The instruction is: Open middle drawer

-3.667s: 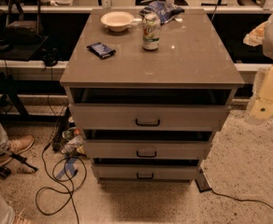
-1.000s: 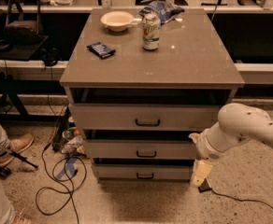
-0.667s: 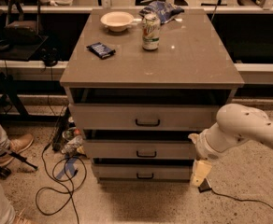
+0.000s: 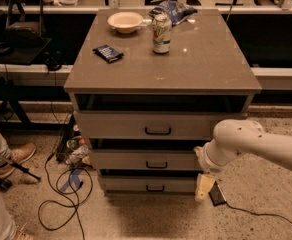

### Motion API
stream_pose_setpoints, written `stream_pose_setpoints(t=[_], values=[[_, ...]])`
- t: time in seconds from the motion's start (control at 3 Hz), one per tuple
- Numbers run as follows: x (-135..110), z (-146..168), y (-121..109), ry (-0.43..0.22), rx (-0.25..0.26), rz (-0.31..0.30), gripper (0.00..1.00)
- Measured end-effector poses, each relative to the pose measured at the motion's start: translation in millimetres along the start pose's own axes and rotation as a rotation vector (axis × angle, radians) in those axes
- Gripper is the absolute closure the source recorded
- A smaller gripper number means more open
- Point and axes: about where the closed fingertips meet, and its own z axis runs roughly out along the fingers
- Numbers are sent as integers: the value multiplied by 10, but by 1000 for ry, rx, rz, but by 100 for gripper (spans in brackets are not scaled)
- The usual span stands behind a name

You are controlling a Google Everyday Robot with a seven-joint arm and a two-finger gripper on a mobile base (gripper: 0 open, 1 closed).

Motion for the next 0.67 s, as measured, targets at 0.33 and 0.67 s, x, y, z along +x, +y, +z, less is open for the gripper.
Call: stream_pose_setpoints(t=[0.33,0.67], values=[[8,352,-225,18,21,-20,0],[-70,547,-427,16,55,-40,0]])
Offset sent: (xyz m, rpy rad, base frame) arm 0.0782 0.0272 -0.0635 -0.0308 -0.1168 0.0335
